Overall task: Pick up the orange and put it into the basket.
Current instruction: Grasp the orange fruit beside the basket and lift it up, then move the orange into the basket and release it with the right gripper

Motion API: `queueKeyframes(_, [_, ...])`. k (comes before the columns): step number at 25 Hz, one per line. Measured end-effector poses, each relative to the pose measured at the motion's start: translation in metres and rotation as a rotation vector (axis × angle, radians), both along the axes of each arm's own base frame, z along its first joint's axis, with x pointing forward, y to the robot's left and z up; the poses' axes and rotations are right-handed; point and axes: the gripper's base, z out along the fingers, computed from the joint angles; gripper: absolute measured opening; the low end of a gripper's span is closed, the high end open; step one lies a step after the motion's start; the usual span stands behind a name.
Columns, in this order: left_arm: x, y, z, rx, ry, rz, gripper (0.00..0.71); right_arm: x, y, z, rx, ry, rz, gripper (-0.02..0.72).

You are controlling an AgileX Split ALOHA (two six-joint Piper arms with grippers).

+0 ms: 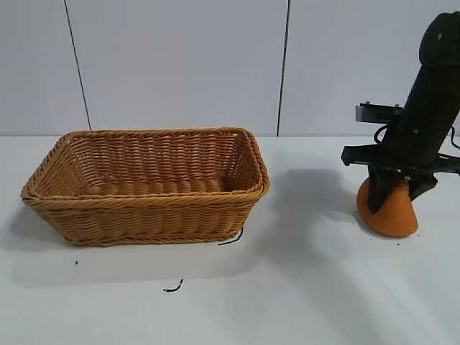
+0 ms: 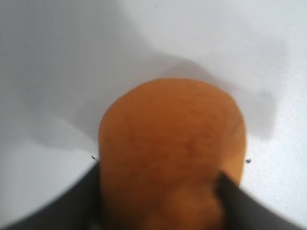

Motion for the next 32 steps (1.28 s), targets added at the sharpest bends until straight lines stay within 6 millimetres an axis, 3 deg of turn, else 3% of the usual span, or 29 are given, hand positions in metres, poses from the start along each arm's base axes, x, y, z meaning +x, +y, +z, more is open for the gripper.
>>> queueKeyframes(3, [0.000, 0.000, 0.000, 0.000, 0.000, 0.000, 0.639, 0.005, 0.004, 0.047, 0.006, -0.104, 0.015, 0.066])
queueKeyframes(7, [0.000, 0.000, 0.000, 0.000, 0.000, 0.000, 0.639, 0.011, 0.024, 0.092, 0.015, -0.183, 0.072, 0.066])
queueKeyframes(12, [0.000, 0.000, 0.000, 0.000, 0.000, 0.000, 0.639, 0.010, 0.067, 0.121, 0.029, -0.265, 0.144, 0.066])
queueKeyframes(16, [0.000, 0.000, 0.000, 0.000, 0.000, 0.000, 0.639, 0.000, 0.117, 0.128, 0.058, -0.319, 0.244, 0.066])
queueKeyframes(20, [0.000, 0.000, 0.000, 0.000, 0.000, 0.000, 0.639, -0.012, 0.173, 0.120, 0.084, -0.332, 0.359, 0.066])
queueKeyframes(25, [0.000, 0.000, 0.000, 0.000, 0.000, 0.000, 0.639, -0.019, 0.239, 0.081, 0.101, -0.305, 0.483, 0.066])
queueKeyframes(28, [0.000, 0.000, 0.000, 0.000, 0.001, 0.000, 0.639, -0.016, 0.264, 0.045, 0.096, -0.274, 0.516, 0.066])
queueKeyframes(32, [0.000, 0.000, 0.000, 0.000, 0.001, 0.000, 0.639, -0.009, 0.273, -0.005, 0.069, -0.200, 0.521, 0.066])
